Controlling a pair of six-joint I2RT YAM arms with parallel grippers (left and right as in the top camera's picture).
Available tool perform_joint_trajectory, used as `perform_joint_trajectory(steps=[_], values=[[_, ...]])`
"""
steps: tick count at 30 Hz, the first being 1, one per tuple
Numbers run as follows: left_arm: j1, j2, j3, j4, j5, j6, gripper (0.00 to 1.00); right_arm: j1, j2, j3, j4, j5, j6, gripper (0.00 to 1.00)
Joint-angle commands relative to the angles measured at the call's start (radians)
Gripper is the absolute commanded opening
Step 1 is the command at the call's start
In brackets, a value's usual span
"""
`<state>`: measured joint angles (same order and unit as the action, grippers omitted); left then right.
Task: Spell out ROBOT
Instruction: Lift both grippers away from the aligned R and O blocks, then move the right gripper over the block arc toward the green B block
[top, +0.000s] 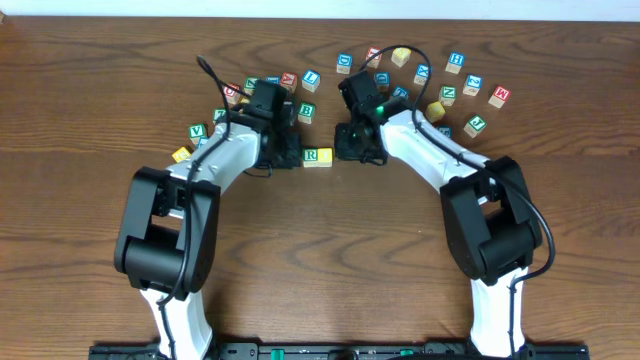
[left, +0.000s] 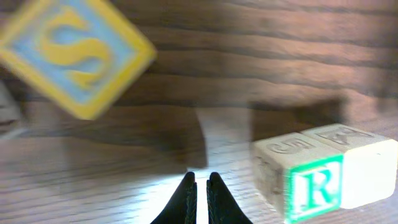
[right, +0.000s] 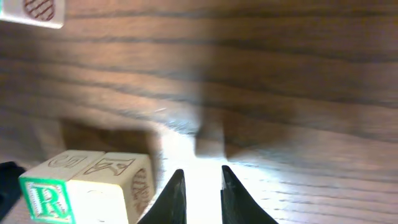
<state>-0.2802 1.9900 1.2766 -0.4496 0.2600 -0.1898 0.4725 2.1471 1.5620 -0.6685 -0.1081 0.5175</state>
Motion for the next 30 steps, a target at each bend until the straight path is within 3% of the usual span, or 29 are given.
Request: perform_joint_trajectory(steps=[1,7,18,20,21,22,25,28,30], values=[[0.043,-0.029,0.018,-0.020,-0.014,0.017,0.08,-0.021,-0.026,-0.006,-0.002,-0.008,0.009,0.15],[0.088,-0.147,0.019,-0.045,-0.014,0.021,0.08,-0.053,-0.089,-0.006,-0.010,-0.022,-0.040,0.21],[0.151,-0.493,0.019,-0.164,-0.026,0.021,0.09,-0.112,-0.325,-0.006,-0.102,-0.034,-0.108,0.57],[0.167,-0.551,0.019,-0.197,-0.027,0.021,0.15,-0.120,-0.367,-0.006,-0.120,-0.034,-0.117,0.64],[0.180,-0.587,0.019,-0.225,-0.037,0.021,0.17,-0.127,-0.393,-0.006,-0.132,-0.033,-0.129,0.72],[0.187,-0.610,0.019,-0.246,-0.046,0.021,0.25,-0.131,-0.410,-0.006,-0.141,-0.033,-0.134,0.77],[0.212,-0.662,0.019,-0.305,-0.075,0.021,0.36,-0.145,-0.445,-0.006,-0.164,-0.035,-0.136,0.89],[0.239,-0.701,0.019,-0.359,-0.094,0.021,0.44,-0.164,-0.463,0.011,-0.210,-0.081,-0.174,0.99],[0.258,-0.718,0.019,-0.381,-0.097,0.021,0.52,-0.174,-0.462,0.048,-0.268,-0.090,-0.203,0.99]])
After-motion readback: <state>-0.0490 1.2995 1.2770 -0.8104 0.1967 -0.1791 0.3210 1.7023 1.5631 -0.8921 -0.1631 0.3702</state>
